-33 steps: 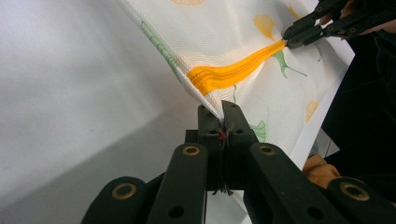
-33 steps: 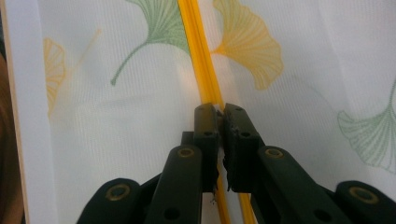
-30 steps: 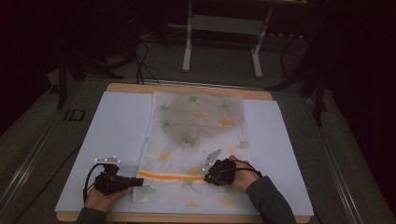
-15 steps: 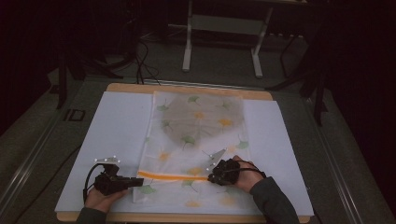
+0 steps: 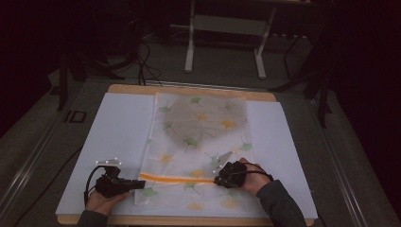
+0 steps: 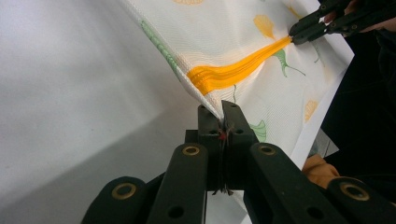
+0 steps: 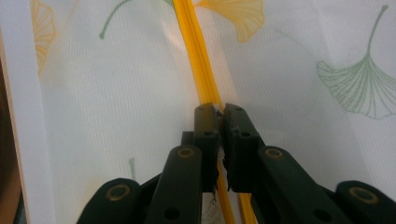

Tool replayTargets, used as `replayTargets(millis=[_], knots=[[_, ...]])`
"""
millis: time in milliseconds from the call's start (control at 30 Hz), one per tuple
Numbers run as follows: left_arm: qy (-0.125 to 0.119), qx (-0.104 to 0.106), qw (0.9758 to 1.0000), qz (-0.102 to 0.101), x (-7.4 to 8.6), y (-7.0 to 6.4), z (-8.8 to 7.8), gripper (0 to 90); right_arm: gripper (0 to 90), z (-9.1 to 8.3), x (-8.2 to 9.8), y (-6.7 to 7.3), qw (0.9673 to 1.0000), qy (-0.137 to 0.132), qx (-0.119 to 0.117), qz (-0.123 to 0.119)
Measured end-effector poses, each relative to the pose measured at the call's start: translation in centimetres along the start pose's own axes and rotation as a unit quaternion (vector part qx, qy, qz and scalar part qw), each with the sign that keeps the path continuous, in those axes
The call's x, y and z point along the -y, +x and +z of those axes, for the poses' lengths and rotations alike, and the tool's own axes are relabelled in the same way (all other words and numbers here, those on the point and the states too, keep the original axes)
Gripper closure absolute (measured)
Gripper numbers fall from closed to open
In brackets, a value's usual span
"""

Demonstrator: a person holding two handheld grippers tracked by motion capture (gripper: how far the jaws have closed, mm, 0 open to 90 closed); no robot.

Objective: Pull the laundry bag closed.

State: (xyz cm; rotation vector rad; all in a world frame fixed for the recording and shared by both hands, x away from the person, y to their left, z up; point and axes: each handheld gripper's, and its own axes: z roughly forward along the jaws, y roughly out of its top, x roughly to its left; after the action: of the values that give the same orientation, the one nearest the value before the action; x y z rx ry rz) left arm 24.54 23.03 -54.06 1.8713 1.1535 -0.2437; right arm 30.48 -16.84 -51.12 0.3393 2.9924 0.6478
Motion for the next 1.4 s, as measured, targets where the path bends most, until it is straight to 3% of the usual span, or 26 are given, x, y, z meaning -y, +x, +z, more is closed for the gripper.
replayTargets(millis=[1400], knots=[[0.002, 0.001, 1.0000, -0.001, 0.0, 0.1, 0.0, 88.3, 84.8, -1.3, 2.6, -0.6, 0.9998, 0.010, 0.007, 0.018]])
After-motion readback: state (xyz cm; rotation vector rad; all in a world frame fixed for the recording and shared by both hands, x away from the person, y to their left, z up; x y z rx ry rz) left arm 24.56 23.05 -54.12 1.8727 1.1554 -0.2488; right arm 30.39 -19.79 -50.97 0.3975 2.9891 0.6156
